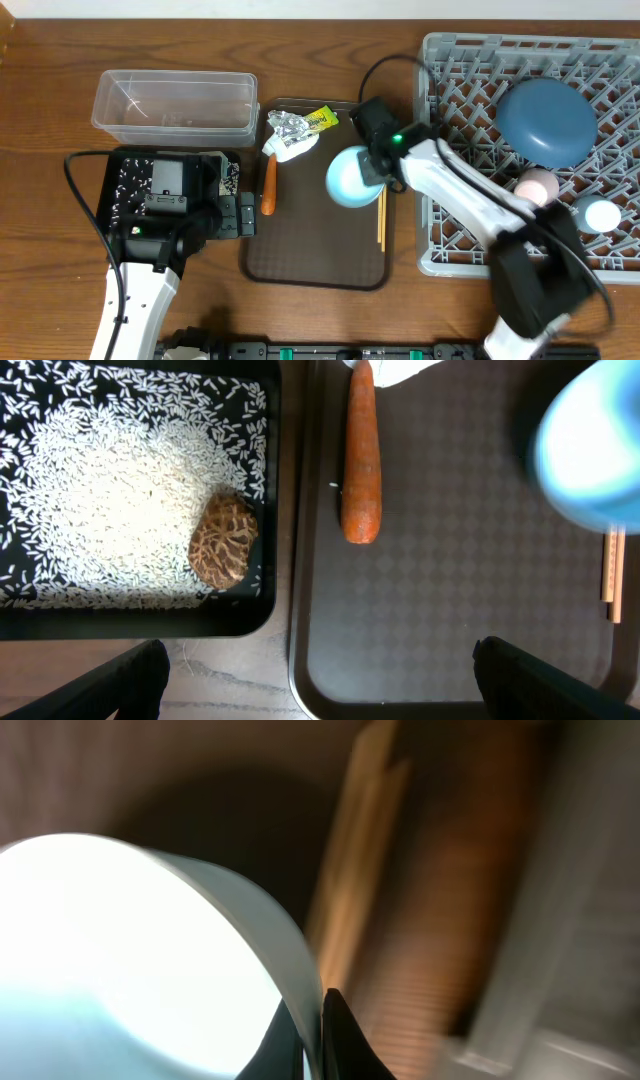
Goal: Sort waste into correct bins and load items into the dishwasher rack
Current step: 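Lift the white bowl with the right gripper and place it in the rack, then reach the right gripper to the chopsticks on the brown tray and grasp one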
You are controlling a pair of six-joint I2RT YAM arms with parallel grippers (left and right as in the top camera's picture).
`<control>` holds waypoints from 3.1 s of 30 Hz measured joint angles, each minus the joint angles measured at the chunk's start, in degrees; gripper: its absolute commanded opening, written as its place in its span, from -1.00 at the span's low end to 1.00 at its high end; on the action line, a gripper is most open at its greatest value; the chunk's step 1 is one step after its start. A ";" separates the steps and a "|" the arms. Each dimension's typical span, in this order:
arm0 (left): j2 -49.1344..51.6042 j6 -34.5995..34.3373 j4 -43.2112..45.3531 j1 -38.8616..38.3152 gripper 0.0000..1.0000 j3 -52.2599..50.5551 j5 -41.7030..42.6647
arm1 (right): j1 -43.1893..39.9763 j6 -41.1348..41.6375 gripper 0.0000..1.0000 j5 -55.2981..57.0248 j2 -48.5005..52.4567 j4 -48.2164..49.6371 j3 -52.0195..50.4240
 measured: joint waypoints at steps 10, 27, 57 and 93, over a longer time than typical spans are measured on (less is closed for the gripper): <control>0.00 0.00 0.00 0.00 0.96 0.00 0.00 | 6.71 -4.48 -0.98 44.06 -16.28 11.19 1.03; 0.00 0.00 0.00 0.00 0.96 0.00 0.00 | -4.11 -24.90 -0.98 73.83 -2.86 24.28 0.96; 0.00 0.00 0.00 0.00 0.96 0.00 0.00 | -8.79 -41.31 -0.98 76.35 10.88 29.00 0.96; 0.00 0.00 -0.02 0.00 0.96 0.00 0.00 | 9.07 -65.77 0.98 70.25 12.72 61.40 0.90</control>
